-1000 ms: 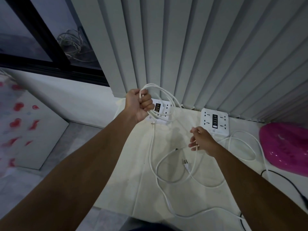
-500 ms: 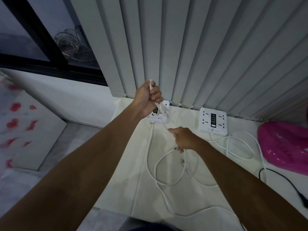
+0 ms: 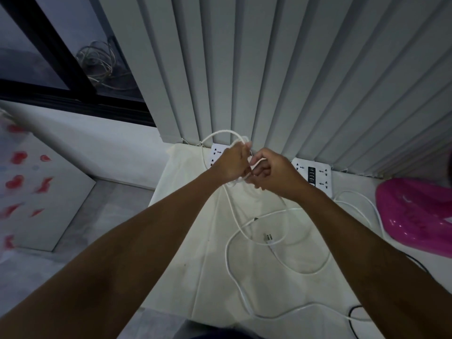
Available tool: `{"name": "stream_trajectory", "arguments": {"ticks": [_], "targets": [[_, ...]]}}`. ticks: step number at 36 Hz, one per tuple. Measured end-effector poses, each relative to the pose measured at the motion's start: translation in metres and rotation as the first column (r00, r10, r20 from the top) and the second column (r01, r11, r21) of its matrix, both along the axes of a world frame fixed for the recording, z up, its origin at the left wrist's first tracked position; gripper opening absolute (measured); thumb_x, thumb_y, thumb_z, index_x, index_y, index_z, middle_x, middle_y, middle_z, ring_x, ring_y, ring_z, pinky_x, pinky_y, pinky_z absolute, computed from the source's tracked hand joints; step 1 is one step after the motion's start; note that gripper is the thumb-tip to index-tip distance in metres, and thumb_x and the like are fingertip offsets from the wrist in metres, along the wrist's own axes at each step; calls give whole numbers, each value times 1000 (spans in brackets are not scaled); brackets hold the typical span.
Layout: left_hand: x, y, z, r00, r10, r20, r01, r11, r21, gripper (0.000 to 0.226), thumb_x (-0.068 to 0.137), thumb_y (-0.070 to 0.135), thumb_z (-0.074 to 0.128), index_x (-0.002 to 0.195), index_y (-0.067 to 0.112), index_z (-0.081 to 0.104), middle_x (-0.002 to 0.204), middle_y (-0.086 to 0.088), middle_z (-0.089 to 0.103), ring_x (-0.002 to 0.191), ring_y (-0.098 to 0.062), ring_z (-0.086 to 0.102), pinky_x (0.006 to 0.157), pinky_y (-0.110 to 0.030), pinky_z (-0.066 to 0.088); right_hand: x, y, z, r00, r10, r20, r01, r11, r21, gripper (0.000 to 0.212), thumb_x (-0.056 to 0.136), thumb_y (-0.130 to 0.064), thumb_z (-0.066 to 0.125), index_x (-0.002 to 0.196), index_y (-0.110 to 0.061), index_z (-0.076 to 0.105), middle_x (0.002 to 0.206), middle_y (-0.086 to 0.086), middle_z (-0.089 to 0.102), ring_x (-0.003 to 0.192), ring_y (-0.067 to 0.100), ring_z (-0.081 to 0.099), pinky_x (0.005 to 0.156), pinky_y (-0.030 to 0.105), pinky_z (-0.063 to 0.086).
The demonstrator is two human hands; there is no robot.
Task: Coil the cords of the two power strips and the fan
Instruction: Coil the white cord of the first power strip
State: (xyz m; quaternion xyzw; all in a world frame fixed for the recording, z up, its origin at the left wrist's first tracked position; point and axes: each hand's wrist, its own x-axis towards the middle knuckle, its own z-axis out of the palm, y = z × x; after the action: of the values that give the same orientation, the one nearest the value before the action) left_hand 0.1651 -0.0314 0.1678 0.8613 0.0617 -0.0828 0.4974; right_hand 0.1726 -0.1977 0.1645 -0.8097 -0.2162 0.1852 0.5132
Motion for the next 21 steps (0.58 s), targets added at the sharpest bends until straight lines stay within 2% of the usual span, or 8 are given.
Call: {"name": "stream_trajectory", "arguments": {"ticks": [3, 6, 10, 12, 14, 16, 19, 21], "targets": [[-2, -1, -6, 991, -73, -111, 68, 997, -45, 41, 107, 38, 26, 94, 10, 53, 64, -11, 65, 49, -23, 60, 54, -33, 51, 8, -6, 3, 999, -44, -32, 45, 998, 52, 42, 70, -25, 91, 95, -27, 58, 75, 7, 74, 61, 21, 71, 55, 28, 58], [-3, -3, -10, 986, -32, -166, 13, 994, -111, 43, 104, 47, 32, 73, 23, 51, 56, -1, 49, 44, -14, 39, 43, -23, 32, 16, -8, -2, 995, -97, 12, 96, 994, 53, 43, 65, -35, 94, 91, -31, 59, 74, 5, 68, 58, 14, 64, 57, 26, 54], [1, -3, -8, 965, 25, -261, -91, 965, -247, 48, 100, 50, 35, 62, 24, 46, 46, 4, 36, 40, -12, 27, 41, -20, 23, 25, -2, -15, 971, -183, 157, 190, 981, -35, 35, 73, -41, 88, 96, -35, 62, 92, -6, 59, 64, 1, 52, 65, 16, 45], [4, 0, -7, 937, 20, -350, -147, 928, -341, 55, 100, 59, 32, 60, 22, 40, 48, 5, 29, 40, -11, 21, 41, -20, 19, 25, 0, -22, 953, -190, 234, 207, 977, -49, 35, 82, -42, 81, 109, -30, 63, 104, -4, 52, 77, -4, 51, 76, 12, 43], [6, 5, -7, 897, -18, -442, -197, 879, -435, 60, 98, 66, 30, 57, 23, 36, 51, 5, 23, 41, -11, 15, 41, -21, 13, 23, 2, -28, 945, -161, 285, 190, 979, -79, 40, 92, -43, 68, 126, -23, 61, 118, 2, 48, 103, 6, 52, 97, 24, 43], [8, 11, -7, 869, -75, -488, -221, 824, -521, 63, 97, 69, 29, 54, 23, 36, 50, 5, 19, 40, -11, 12, 40, -21, 11, 22, 4, -34, 927, -127, 352, 197, 966, -169, 41, 99, -44, 56, 133, -22, 59, 127, 6, 51, 120, 21, 48, 109, 41, 37], [10, 17, -10, 850, -138, -509, -246, 749, -615, 65, 97, 69, 29, 51, 23, 35, 47, 6, 17, 38, -11, 10, 37, -20, 12, 23, 5, -38, 943, -86, 321, 149, 973, -176, 41, 103, -46, 46, 135, -23, 58, 130, 1, 61, 120, 24, 55, 105, 48, 40], [9, 21, -13, 835, -160, -526, -288, 688, -666, 64, 97, 69, 30, 52, 23, 34, 45, 6, 17, 36, -11, 10, 37, -20, 12, 25, 4, -41, 968, -90, 233, 127, 980, -150, 43, 102, -53, 42, 132, -26, 56, 116, -5, 68, 107, 19, 64, 94, 43, 49]]}}
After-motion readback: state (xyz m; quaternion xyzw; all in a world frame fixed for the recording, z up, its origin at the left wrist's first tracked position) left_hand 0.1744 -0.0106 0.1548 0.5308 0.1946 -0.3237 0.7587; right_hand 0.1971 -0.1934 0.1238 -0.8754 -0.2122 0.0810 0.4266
